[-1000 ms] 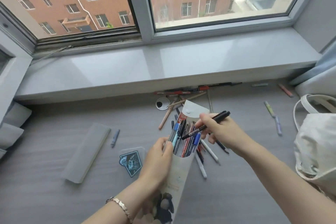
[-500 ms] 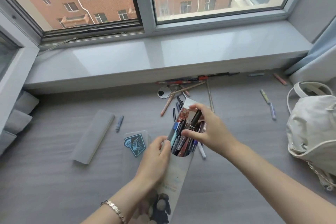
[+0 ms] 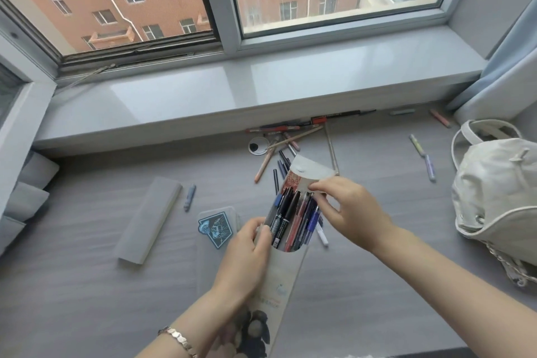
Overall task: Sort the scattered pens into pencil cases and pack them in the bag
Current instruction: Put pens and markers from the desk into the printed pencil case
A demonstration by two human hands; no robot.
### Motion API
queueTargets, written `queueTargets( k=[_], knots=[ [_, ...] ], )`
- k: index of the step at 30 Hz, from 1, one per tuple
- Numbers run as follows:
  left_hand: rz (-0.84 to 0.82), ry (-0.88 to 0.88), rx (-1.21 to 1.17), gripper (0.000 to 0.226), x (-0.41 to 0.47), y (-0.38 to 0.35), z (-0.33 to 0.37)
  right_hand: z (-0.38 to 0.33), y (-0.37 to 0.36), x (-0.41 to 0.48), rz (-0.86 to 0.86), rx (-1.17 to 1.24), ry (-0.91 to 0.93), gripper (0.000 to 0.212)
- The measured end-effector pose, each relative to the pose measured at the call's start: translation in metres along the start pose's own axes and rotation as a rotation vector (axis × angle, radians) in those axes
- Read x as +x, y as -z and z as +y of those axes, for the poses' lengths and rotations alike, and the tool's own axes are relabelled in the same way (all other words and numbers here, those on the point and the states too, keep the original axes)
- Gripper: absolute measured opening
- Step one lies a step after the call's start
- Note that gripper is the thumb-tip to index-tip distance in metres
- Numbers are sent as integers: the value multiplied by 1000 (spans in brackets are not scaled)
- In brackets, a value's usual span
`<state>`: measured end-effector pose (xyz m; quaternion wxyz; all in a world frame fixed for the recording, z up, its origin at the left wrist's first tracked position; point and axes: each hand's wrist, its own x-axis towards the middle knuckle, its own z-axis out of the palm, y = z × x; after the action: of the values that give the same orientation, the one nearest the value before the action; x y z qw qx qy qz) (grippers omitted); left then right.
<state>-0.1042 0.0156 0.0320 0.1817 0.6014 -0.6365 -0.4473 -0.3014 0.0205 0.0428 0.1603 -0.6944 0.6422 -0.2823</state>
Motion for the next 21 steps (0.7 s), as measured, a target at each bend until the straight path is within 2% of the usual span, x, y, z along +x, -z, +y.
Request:
queueTargets(
  k=[3,5,7,9,13,16,21],
  knots=[
    [14,-20,24,25,-3,-3,4,-13,-10,2,-91,-122,-95,44],
    [32,-37,26,24,-4,-5,8,-23,-22,2,-59,-235,-142,56],
    [54,-35,21,20,-5,-7,12,-28,-36,3,48,-287,-191,55],
    [61,-18,17,24,-6,-9,13,-33,-45,3,102,-244,-255,53],
    [66,13,-11,22,-2,-8,5,-29,-41,7,0,-79,-264,67],
    [90,5,-35,20,4,-2,8,-17,-27,10,81,-30,-213,60],
    [104,-68,-18,21,6,-1,15,-6,-24,7,69,-271,-154,49]
  ],
)
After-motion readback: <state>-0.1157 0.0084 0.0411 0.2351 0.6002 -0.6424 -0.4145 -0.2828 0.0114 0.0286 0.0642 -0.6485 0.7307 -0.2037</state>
